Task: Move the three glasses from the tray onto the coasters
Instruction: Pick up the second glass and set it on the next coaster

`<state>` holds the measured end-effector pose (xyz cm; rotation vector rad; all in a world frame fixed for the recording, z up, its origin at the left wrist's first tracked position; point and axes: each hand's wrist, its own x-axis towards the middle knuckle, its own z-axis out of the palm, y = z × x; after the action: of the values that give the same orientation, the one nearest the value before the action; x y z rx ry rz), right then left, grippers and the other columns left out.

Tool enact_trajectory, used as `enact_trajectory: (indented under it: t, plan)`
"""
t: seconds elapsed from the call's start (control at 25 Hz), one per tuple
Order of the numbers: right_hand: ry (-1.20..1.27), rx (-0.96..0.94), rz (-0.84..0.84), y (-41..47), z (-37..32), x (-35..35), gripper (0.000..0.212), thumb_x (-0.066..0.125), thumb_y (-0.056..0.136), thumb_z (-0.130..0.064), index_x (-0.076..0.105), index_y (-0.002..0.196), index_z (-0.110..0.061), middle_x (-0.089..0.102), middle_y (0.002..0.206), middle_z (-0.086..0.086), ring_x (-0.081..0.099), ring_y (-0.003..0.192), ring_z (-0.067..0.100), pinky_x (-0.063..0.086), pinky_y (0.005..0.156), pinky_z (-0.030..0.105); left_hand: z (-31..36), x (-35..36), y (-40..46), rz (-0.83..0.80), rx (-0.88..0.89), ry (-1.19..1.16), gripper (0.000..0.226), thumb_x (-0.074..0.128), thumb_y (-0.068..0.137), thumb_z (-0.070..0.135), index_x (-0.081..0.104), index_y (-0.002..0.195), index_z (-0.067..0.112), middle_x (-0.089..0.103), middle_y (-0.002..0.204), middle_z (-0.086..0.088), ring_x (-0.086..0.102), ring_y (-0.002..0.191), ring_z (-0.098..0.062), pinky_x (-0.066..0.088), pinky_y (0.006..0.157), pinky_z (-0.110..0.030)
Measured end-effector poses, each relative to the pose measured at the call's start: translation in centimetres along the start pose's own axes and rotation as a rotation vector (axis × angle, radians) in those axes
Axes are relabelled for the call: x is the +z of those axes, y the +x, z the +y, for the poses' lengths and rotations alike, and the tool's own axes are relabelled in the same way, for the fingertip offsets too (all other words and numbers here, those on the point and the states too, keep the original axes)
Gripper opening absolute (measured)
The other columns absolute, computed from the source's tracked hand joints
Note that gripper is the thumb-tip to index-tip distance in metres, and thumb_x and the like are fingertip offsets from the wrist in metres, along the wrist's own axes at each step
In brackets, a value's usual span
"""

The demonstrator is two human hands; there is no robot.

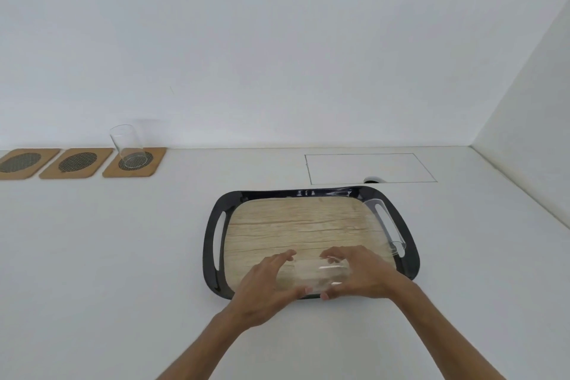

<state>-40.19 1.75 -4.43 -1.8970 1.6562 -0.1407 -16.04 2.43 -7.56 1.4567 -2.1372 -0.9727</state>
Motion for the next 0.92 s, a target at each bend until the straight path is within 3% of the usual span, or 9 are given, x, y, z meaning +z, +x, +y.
enact_trajectory:
  t: [0.12, 0.24, 0.36, 0.48, 0.68, 0.92]
  plan:
    - [0.002, -0.042, -0.021, 0.6, 0.5, -0.3, 0.079, 0.081, 0.053, -0.063, 0.06, 0.126, -0.042, 0.069, 0.118, -0.014, 0.057, 0.103, -0.006, 0.044, 0.083, 0.017, 0.9, 1.0, 0.6, -0.002, 0.033, 0.023, 0.083, 0.065, 0.069, 0.07, 0.036, 0.142, 0.043, 0.047, 0.143, 0.019, 0.04, 0.128, -0.002, 0.03, 0.104, -0.026]
    - [-0.008, -0.087, -0.008, 1.2, 0.5, -0.7, 0.078, 0.081, 0.053, -0.062, 0.062, 0.125, -0.04, 0.071, 0.116, -0.014, 0.06, 0.106, -0.003, 0.048, 0.089, 0.022, 1.3, 1.5, 0.9, 0.042, 0.042, 0.106, 0.078, 0.068, 0.07, 0.059, 0.039, 0.141, 0.04, 0.045, 0.144, 0.018, 0.04, 0.13, -0.004, 0.028, 0.104, -0.022]
    - [0.008, -0.149, 0.043, 1.4, -0.1, -1.7, 0.078, 0.083, 0.051, -0.062, 0.064, 0.123, -0.039, 0.071, 0.112, -0.015, 0.06, 0.104, -0.005, 0.05, 0.094, 0.029, 1.7, 1.1, 1.4, 0.102, 0.047, 0.163, 0.075, 0.067, 0.071, 0.055, 0.041, 0.139, 0.036, 0.047, 0.141, 0.017, 0.045, 0.127, -0.007, 0.035, 0.102, -0.024]
    - [0.01, -0.218, 0.089, 1.3, -1.5, -3.0, 0.08, 0.086, 0.049, -0.062, 0.057, 0.122, -0.043, 0.071, 0.114, -0.015, 0.058, 0.101, -0.01, 0.047, 0.088, 0.028, 2.0, 0.1, 2.0, 0.132, 0.046, 0.205, 0.078, 0.068, 0.068, 0.055, 0.042, 0.139, 0.033, 0.051, 0.138, 0.016, 0.047, 0.124, -0.006, 0.041, 0.1, -0.027]
    - [-0.155, -0.369, 0.186, 1.6, -4.7, -5.4, 0.094, 0.084, 0.05, -0.062, 0.037, 0.13, -0.043, 0.071, 0.116, -0.008, 0.063, 0.102, 0.013, 0.037, 0.08, 0.028, 3.2, -1.2, 2.7, 0.18, 0.033, 0.221, 0.084, 0.064, 0.064, 0.053, 0.038, 0.141, 0.032, 0.057, 0.128, 0.016, 0.051, 0.119, -0.008, 0.042, 0.093, -0.026]
    - [-0.274, -0.54, 0.335, 0.9, -8.0, -6.9, 0.105, 0.081, 0.055, -0.06, 0.023, 0.14, -0.042, 0.066, 0.108, -0.014, 0.058, 0.095, 0.013, 0.023, 0.073, 0.003, 4.1, -2.7, 2.0, 0.387, 0.041, 0.019, 0.071, 0.071, 0.056, 0.045, 0.053, 0.123, 0.031, 0.062, 0.11, 0.023, 0.058, 0.106, 0.001, 0.046, 0.089, -0.023]
